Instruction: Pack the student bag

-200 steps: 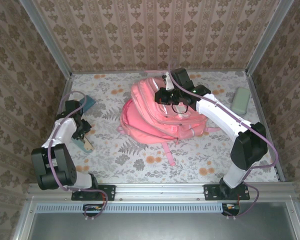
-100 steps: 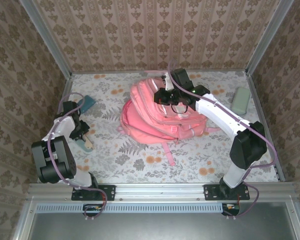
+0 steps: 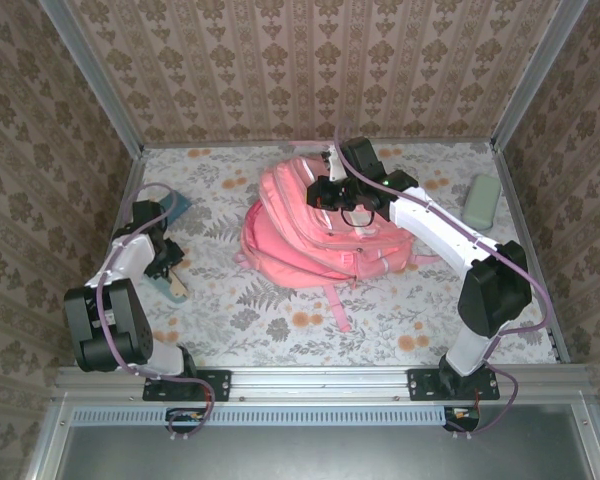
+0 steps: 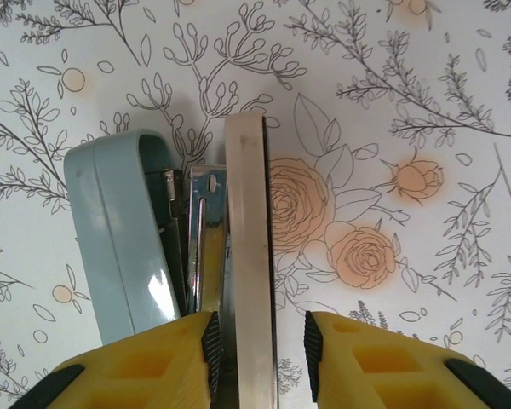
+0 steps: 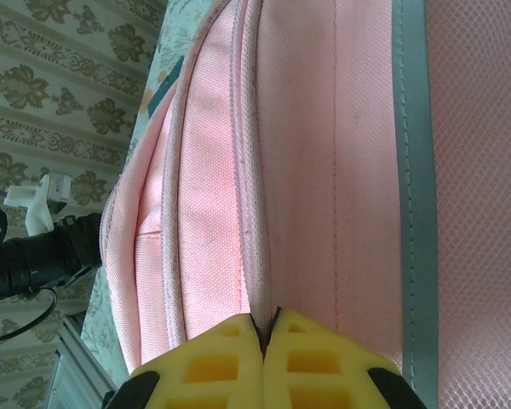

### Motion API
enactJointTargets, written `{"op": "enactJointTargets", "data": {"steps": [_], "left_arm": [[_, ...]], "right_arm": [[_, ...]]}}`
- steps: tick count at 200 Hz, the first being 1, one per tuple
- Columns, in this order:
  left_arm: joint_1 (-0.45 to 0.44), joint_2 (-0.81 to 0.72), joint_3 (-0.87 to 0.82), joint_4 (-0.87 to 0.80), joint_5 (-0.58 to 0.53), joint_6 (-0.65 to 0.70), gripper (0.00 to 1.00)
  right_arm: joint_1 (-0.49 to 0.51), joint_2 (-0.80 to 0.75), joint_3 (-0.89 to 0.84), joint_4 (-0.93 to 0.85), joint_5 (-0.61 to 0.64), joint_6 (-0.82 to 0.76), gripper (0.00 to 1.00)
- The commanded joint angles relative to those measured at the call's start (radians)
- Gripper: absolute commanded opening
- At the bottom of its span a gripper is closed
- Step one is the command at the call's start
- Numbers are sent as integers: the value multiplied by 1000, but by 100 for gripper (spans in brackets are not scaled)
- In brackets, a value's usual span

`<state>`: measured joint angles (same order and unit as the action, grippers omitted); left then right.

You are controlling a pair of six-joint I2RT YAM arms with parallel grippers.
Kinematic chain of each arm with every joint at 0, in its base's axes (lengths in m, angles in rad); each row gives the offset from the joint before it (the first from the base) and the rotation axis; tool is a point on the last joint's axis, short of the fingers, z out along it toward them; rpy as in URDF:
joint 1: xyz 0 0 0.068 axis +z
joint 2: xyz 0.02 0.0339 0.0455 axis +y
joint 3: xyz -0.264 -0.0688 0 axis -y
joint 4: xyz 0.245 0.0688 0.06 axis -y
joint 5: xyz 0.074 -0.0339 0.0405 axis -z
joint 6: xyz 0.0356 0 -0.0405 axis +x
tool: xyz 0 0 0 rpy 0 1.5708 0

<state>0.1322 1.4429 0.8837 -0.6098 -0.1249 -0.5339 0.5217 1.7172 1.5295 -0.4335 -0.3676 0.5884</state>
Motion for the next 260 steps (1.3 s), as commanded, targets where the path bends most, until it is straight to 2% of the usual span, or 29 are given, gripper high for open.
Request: {"op": "enactJointTargets", "data": {"steps": [1,76,112,140,162,189,227,260], "left_arm": [[0,18,-18,-20,-25,2,35],[-6,63,-30,16,-8,-1,31],[-15,55,-26,4,-14,2,10],[-55,15,1,-51,-57,4,5],[-101,-30,28,-95,-60,-10,0],[-181,-90,67,-149,-46,-55,0],[-342,-146,141,-194,9,-175,0],[-491,-132,216,-140,60,-292,0]], "right_arm": [[5,-10,0,53,-29,22,0],[6,-18,-12,54,-28,29,0],[6,-24,-18,56,-25,33,0],[4,-36,-15,47,-16,28,0],[-1,-48,-9,34,-7,24,0],[-18,-70,-15,24,1,28,0],[-45,-101,-34,19,2,43,0],[-63,-132,-54,34,-2,59,0]]}}
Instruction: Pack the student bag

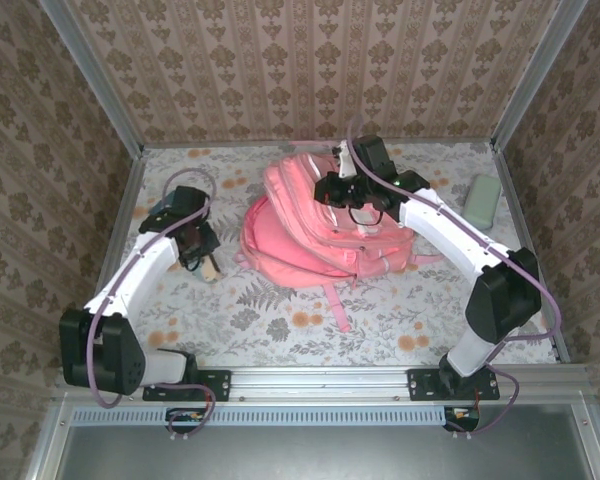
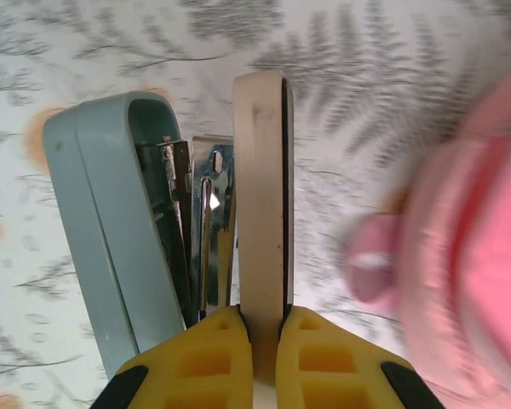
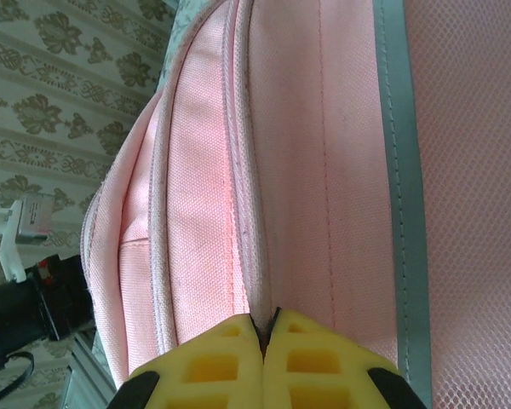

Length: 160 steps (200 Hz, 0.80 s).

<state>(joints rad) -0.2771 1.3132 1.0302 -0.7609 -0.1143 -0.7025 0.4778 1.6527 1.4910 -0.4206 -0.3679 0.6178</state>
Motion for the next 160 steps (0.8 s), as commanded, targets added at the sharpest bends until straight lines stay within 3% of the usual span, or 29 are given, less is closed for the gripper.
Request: {"op": "enactJointTargets", "data": {"steps": [1,32,62,160], "left_arm": [[-86,0,73,13,51,-127,0],[-221,84,171,76,78,-202,0],[-296,203,276,130,87,-231,0],[-364,589,473,283,142,-323,0]], "right_arm": [[-19,-68,-17,22,-2,30,0],[-22,-77,-26,26,-12,38,0],[-23,-84,-38,33,-17,48,0],[-23,-106,-68,24,-20,47,0]]}}
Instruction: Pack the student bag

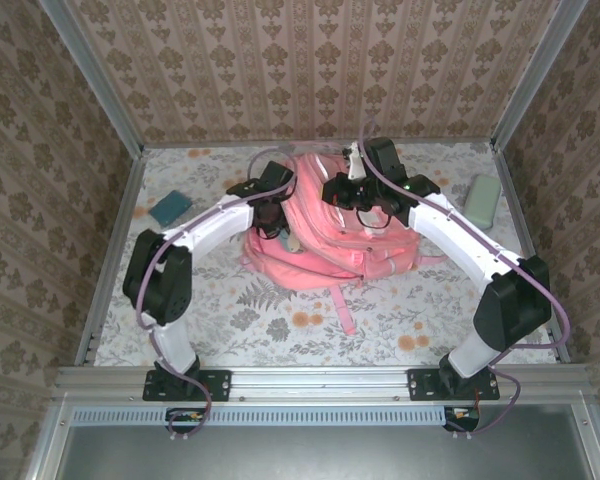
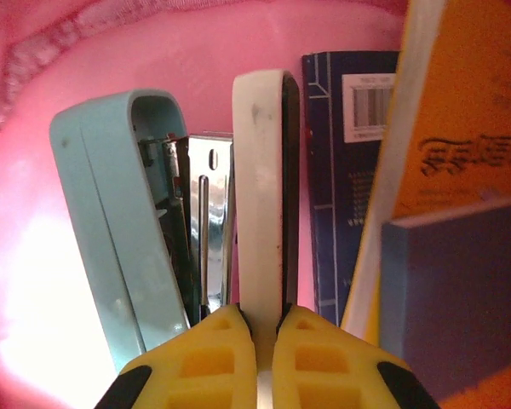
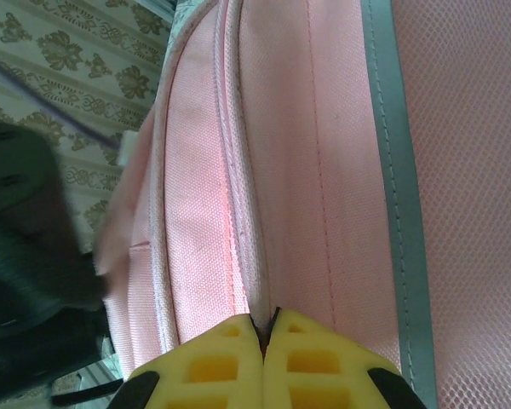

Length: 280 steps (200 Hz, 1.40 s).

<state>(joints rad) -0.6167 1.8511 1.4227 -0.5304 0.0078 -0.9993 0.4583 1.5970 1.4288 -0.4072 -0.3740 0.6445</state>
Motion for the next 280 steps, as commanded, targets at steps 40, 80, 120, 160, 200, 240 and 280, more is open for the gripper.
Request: {"op": "enactJointTargets", "data": {"steps": [40,80,120,160,200,240,280], "left_arm": [[-32,92,101,54,24,-27,16],[-11,32,75,20,9,15,54],[27,-84,25,-28,6,75,73],[130,-193,-37,-73,5,213,83],[330,-231,-77,-77,1,354,100],[527,-166,-68,-28,0,463,100],[689,-40,-14,50,76,491,100]], "right_arm": [[-4,-37,-10,11,-21,17,0],[-10,-31,-17,10,-19,9,0],[-19,-32,-19,1,-20,-6,0],[-12,-22,-26,9,-43,-13,0],[18,-4,-23,22,-54,-14,0],[69,26,1,19,-67,-19,0],[106,53,30,9,-71,-19,0]]}}
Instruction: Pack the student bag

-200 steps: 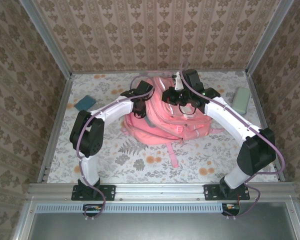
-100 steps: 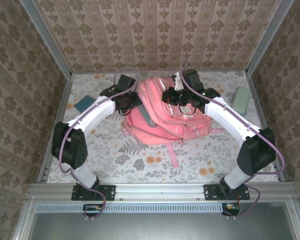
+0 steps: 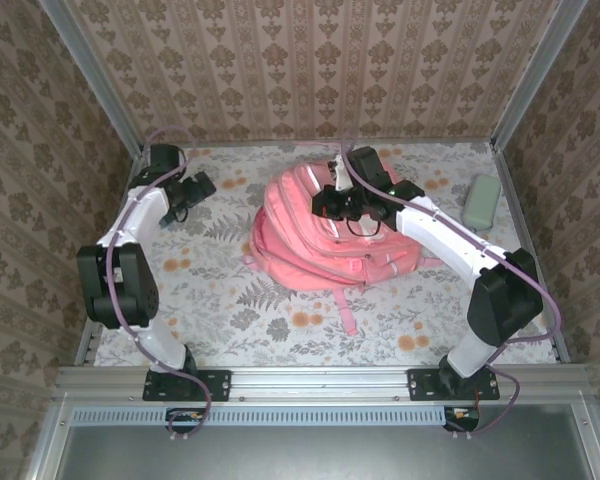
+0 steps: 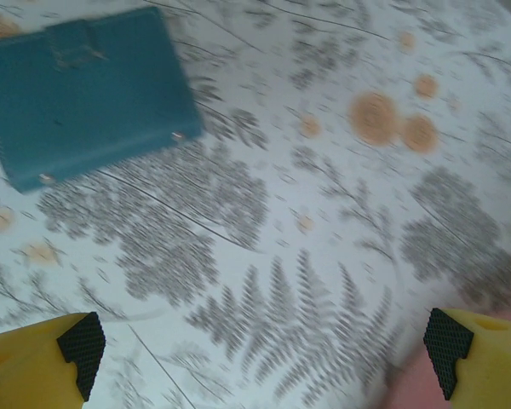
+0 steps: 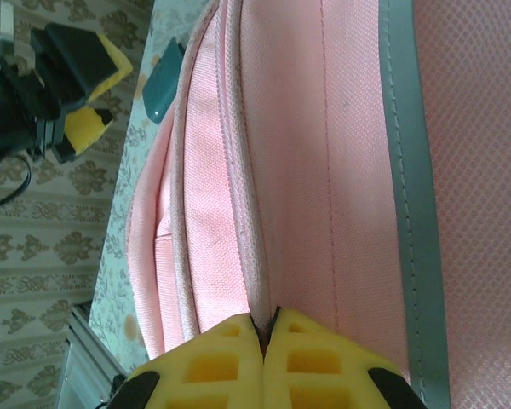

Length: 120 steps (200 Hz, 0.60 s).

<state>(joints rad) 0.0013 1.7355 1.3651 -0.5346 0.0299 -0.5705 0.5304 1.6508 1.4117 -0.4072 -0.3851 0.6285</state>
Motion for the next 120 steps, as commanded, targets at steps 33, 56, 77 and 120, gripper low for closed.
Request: {"op": "enactJointTargets", "data": {"steps": [33,56,77,120], "left_arm": [[142,210,141,68,73,77,100],[183,306,224,57,113,64,100],[207,386,284,27,143,48,100],[223,413,226,46,218,16,98]], "right_arm": [[44,14,66,-3,-57,0,0],[48,22,75,-15,-51,4,0],[49,27,81,-29,-45,4,0],[49,21,77,-35,-37,2,0]]}}
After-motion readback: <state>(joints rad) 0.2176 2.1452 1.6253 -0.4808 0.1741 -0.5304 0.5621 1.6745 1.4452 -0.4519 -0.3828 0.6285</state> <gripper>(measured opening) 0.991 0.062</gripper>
